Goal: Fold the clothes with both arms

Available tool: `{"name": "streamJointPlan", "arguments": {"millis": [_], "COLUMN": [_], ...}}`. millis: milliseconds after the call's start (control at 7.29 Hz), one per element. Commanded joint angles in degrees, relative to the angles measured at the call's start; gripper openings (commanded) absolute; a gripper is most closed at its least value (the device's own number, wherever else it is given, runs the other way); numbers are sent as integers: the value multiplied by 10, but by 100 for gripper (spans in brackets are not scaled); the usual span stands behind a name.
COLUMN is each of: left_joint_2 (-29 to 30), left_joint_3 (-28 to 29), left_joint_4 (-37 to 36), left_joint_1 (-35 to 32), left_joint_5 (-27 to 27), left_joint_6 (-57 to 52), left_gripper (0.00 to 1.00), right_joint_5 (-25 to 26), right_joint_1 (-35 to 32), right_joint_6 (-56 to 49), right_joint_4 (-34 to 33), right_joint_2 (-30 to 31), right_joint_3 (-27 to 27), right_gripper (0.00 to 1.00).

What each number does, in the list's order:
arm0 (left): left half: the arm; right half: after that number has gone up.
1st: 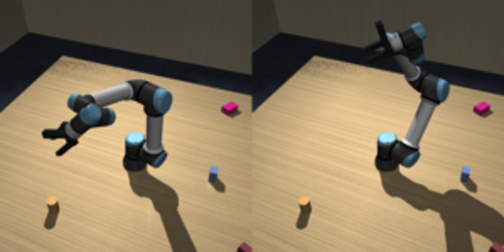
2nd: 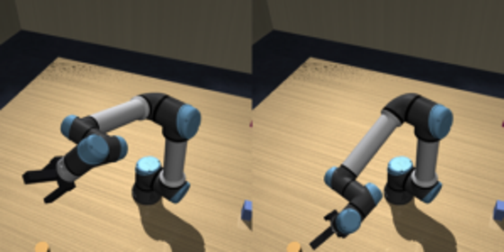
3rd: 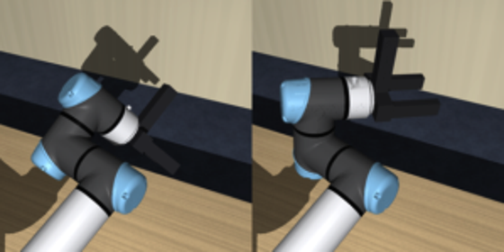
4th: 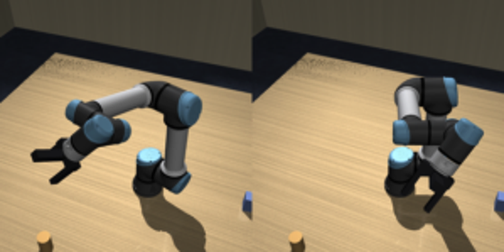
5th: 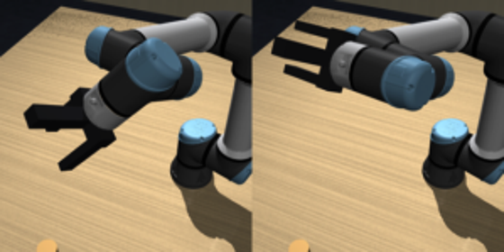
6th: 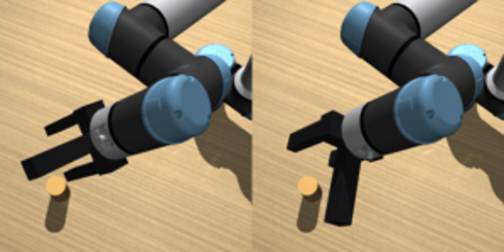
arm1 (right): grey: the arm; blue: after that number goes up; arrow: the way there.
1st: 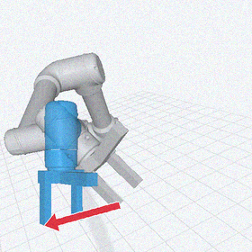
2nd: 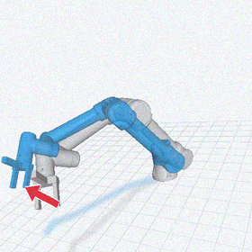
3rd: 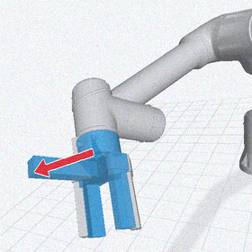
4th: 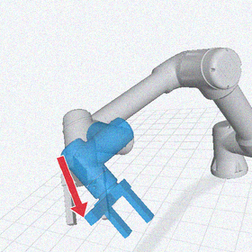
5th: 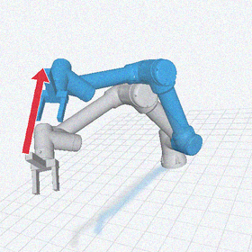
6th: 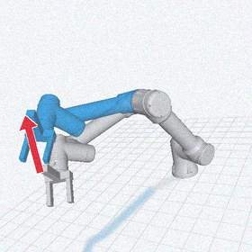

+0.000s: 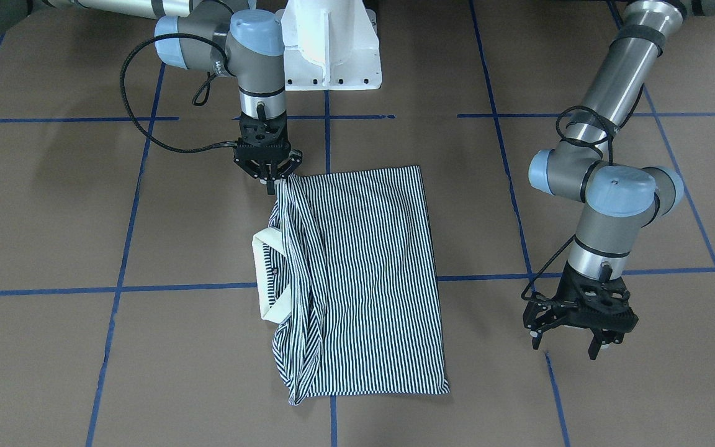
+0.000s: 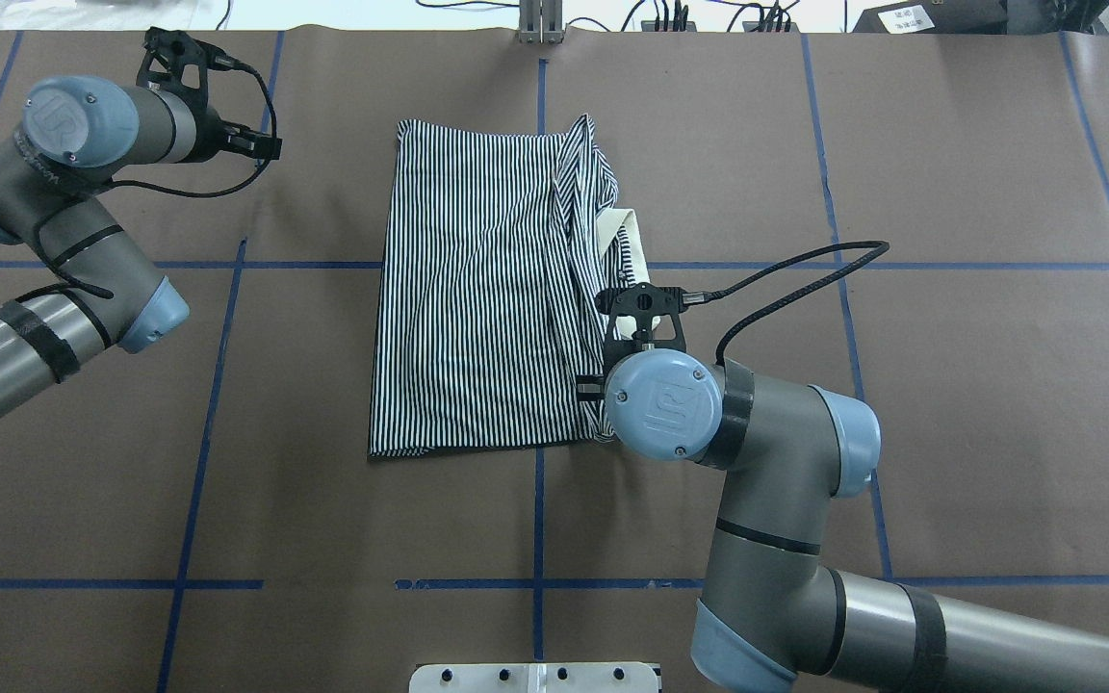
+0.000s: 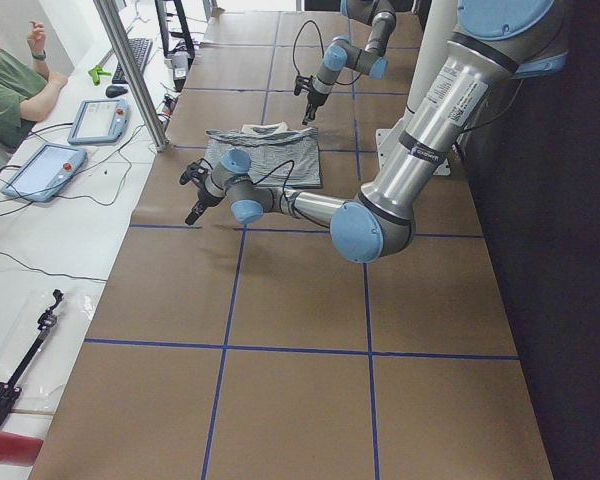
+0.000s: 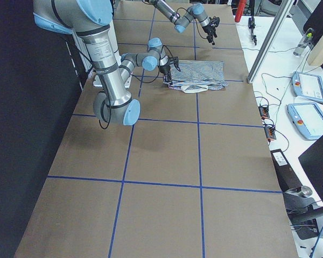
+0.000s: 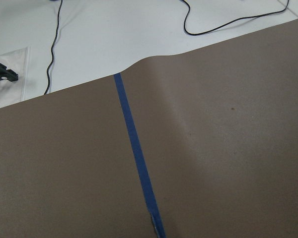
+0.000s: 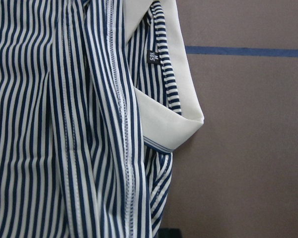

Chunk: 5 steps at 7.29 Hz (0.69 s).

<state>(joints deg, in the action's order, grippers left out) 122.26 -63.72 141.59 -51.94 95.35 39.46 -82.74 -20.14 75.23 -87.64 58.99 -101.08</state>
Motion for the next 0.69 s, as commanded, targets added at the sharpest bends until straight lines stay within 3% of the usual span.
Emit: {"name": "streamJointPlan", "arguments": {"millis": [0, 137, 549], "left_joint_2": [0, 0, 0], "left_joint_3": [0, 0, -3], "left_joint_4": [0, 0, 0], "left_joint_1": [0, 0, 4], "left_joint_5": [0, 0, 0], "left_joint_6": [0, 0, 15], "left_gripper": [100, 100, 100], "right_joint_5": [4, 3, 2], "right_joint_1": [4, 6, 6], "right_joint_6": [0, 0, 14], "right_joint_4": [0, 2, 46], "right_joint_2": [13, 3, -39], "right_joint_3": [-3, -3, 5], "right_gripper": [14, 50, 49]}}
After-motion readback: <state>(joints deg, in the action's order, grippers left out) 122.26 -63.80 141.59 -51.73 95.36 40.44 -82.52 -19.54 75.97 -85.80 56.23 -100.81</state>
